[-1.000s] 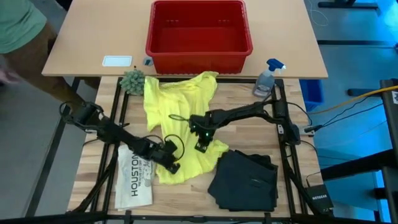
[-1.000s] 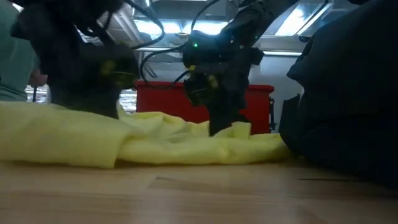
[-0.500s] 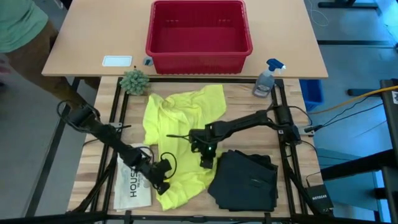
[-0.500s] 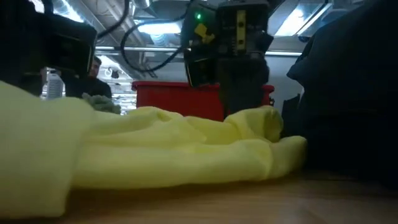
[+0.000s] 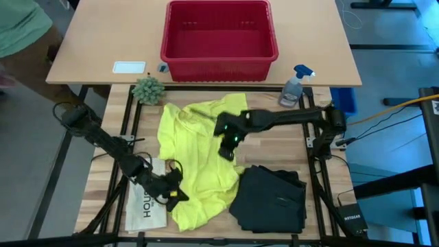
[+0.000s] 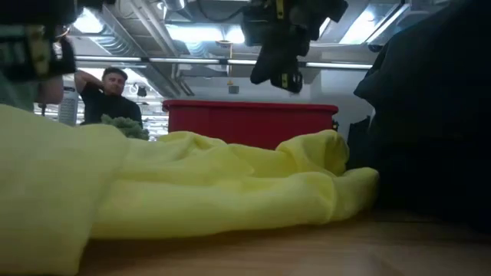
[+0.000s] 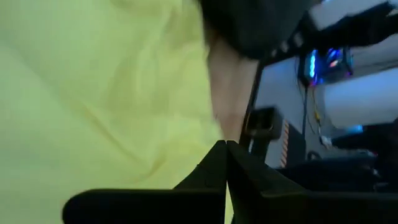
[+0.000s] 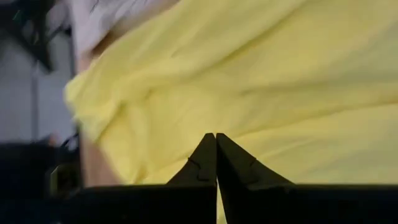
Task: Fold laundry
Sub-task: Fold the yellow shirt
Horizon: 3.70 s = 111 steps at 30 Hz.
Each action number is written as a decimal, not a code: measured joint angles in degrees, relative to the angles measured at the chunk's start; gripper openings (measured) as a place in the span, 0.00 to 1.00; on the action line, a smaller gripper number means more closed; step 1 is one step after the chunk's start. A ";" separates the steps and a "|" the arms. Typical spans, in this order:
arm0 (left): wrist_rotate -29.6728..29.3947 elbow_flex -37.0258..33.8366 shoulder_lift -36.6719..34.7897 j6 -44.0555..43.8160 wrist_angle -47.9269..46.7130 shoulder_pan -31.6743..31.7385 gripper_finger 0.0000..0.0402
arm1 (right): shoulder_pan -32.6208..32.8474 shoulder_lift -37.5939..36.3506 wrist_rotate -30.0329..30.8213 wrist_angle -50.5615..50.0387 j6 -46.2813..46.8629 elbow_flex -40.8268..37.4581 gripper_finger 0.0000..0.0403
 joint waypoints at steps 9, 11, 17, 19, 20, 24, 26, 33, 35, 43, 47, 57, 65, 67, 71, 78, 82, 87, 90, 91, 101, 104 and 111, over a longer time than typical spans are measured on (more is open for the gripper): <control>-17.88 0.05 -14.82 6.97 -23.46 3.94 0.00 | -14.56 -1.85 7.55 -0.24 -1.33 0.00 0.00; -21.09 0.05 -17.26 6.93 -28.54 6.20 0.00 | -18.12 -1.24 7.30 -0.65 -0.66 0.04 0.00; -23.57 0.05 -21.85 10.29 -33.11 13.75 0.00 | -26.62 2.23 1.85 -2.07 3.89 0.02 0.00; -23.57 0.04 -22.73 12.33 -33.05 15.77 0.00 | -27.94 3.10 1.33 -2.44 3.88 0.28 0.00; -23.58 0.04 -23.08 13.31 -33.09 16.67 0.00 | -28.37 3.69 1.34 -3.03 3.64 0.94 0.00; -23.44 0.04 -23.38 16.20 -33.24 20.37 0.00 | -28.55 7.15 0.30 -5.42 -0.17 6.09 0.00; -23.43 0.03 -23.27 17.60 -33.85 23.12 0.00 | -27.65 9.02 -0.26 -6.83 -3.00 9.52 0.00; -19.40 0.03 -20.84 20.38 -44.65 40.13 0.00 | -26.95 16.32 -0.97 -15.68 -10.19 20.03 0.00; -15.90 -0.03 -20.33 18.34 -46.32 45.50 0.00 | -27.06 16.49 -1.70 -15.40 -11.13 21.20 0.00; -0.56 -0.02 -20.04 24.54 -38.26 57.98 0.16 | -27.71 16.30 -3.01 -15.21 -12.97 26.81 0.00; 0.05 -0.13 -19.60 26.96 -38.39 60.53 0.29 | -28.24 16.30 -3.17 -15.77 -13.25 28.06 0.00; 8.87 -5.37 -19.62 25.66 -41.21 62.89 0.43 | -28.53 16.30 -2.63 -20.71 -17.11 28.13 0.00; 10.24 -8.67 -19.60 22.01 -38.45 62.89 0.44 | -28.53 16.30 -1.62 -20.10 -17.31 28.13 0.00; 9.91 -8.67 -19.58 21.99 -36.71 62.96 0.44 | -28.53 16.30 -1.61 -19.71 -17.31 28.13 0.00; 9.57 -8.65 -16.78 22.01 -34.42 64.07 0.44 | -28.53 16.30 -1.39 -19.50 -17.31 28.13 0.00; 10.50 -8.56 -7.71 23.04 -30.75 65.41 0.44 | -28.53 16.30 -0.64 -19.53 -17.31 28.09 0.00; 12.63 -8.45 -4.22 22.74 -30.37 65.90 0.41 | -28.50 16.30 -0.64 -19.52 -17.47 28.09 0.00; 13.24 -8.14 -5.08 22.32 -30.60 65.73 0.17 | -28.48 16.30 -0.64 -19.48 -18.93 28.09 0.00; 13.55 -6.84 -7.23 23.56 -30.71 65.73 0.03 | -28.50 16.30 -0.64 -19.46 -19.16 28.09 0.00; 13.52 -6.48 -8.01 23.56 -30.94 65.73 0.02 | -28.50 16.30 -0.64 -19.47 -19.38 28.09 0.00; 8.39 0.30 -20.51 24.62 -45.20 65.71 0.00 | -28.55 16.30 -0.64 -20.19 -20.29 28.09 0.00; 5.63 2.06 -25.19 23.74 -51.88 65.73 0.00 | -28.55 16.30 -0.66 -20.15 -20.31 28.09 0.00; 1.98 2.87 -33.57 20.21 -65.46 65.73 0.00 | -28.55 16.30 -0.64 -20.16 -20.31 28.09 0.00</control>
